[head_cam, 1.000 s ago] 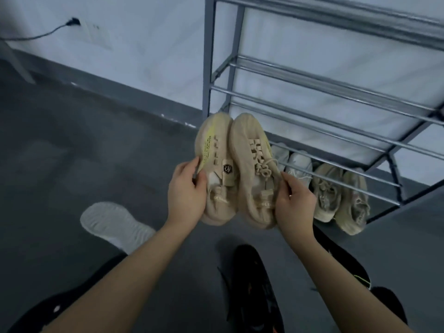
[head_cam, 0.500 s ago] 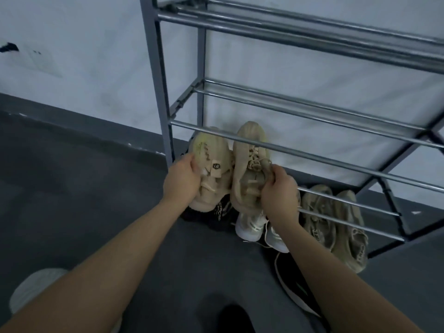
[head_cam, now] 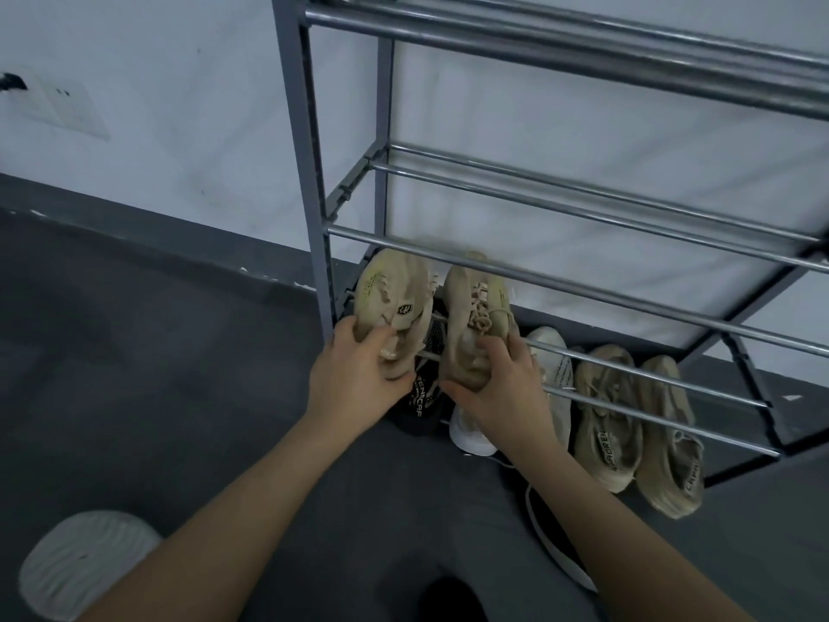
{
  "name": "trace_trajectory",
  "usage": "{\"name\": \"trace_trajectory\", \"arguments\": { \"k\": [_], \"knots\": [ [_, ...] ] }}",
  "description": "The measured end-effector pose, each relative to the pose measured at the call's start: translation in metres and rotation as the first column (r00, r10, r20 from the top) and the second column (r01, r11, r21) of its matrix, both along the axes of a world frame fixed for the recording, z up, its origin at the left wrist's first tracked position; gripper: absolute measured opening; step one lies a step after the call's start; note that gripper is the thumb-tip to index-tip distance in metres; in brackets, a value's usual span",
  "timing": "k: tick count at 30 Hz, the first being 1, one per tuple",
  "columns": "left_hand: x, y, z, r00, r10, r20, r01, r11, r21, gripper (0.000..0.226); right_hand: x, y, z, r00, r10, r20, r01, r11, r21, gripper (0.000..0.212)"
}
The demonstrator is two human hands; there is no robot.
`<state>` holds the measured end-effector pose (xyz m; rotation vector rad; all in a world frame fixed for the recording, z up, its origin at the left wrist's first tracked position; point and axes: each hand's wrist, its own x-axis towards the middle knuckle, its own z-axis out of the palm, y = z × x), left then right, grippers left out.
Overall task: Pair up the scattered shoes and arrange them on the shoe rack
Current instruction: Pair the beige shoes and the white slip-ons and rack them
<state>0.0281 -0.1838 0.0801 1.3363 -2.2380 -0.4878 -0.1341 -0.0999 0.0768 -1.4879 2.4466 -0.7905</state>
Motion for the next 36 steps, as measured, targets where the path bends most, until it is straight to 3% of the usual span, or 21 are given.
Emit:
{"name": "trace_trajectory", "arguments": {
  "k": [4, 8, 15, 21, 26, 29, 36],
  "knots": [
    [-0.003, -0.014, 0.004, 0.984, -0.027, -0.179, 0.008, 0.995, -0.104, 0.033, 0.005, -0.007, 0.001, 0.995, -0.060, 0.081, 0.071, 0.987, -0.142, 0.050],
    [-0.004, -0.027, 0.004, 0.976, -0.068, -0.206, 0.033, 0.985, -0.166, 0.027, 0.018, -0.017, 0.005, 0.983, -0.087, 0.160, 0.129, 0.953, -0.273, 0.049],
    [0.004, -0.022, -0.003, 0.931, -0.104, -0.351, 0.006, 0.963, -0.269, 0.024, 0.035, -0.027, 0.002, 0.991, -0.078, 0.112, 0.110, 0.943, -0.315, 0.047],
    [-0.004, -0.034, -0.008, 0.936, -0.170, -0.308, 0.066, 0.945, -0.322, 0.025, 0.028, -0.030, -0.002, 0.996, -0.079, 0.044, 0.089, 0.945, -0.315, 0.047],
    [-0.005, -0.041, -0.025, 0.978, -0.132, -0.161, 0.106, 0.981, -0.161, 0.041, 0.029, -0.042, -0.010, 0.998, -0.052, -0.047, 0.043, 0.982, -0.182, 0.058],
    [-0.001, -0.039, -0.021, 0.992, -0.105, -0.066, 0.095, 0.986, -0.137, 0.058, 0.029, -0.039, -0.017, 0.997, -0.080, 0.007, 0.080, 0.986, -0.144, 0.064],
    [-0.004, -0.033, -0.015, 0.996, -0.045, -0.078, 0.040, 0.996, -0.076, 0.059, 0.031, -0.049, -0.018, 0.999, -0.049, -0.006, 0.047, 0.985, -0.165, 0.062]
  ]
}}
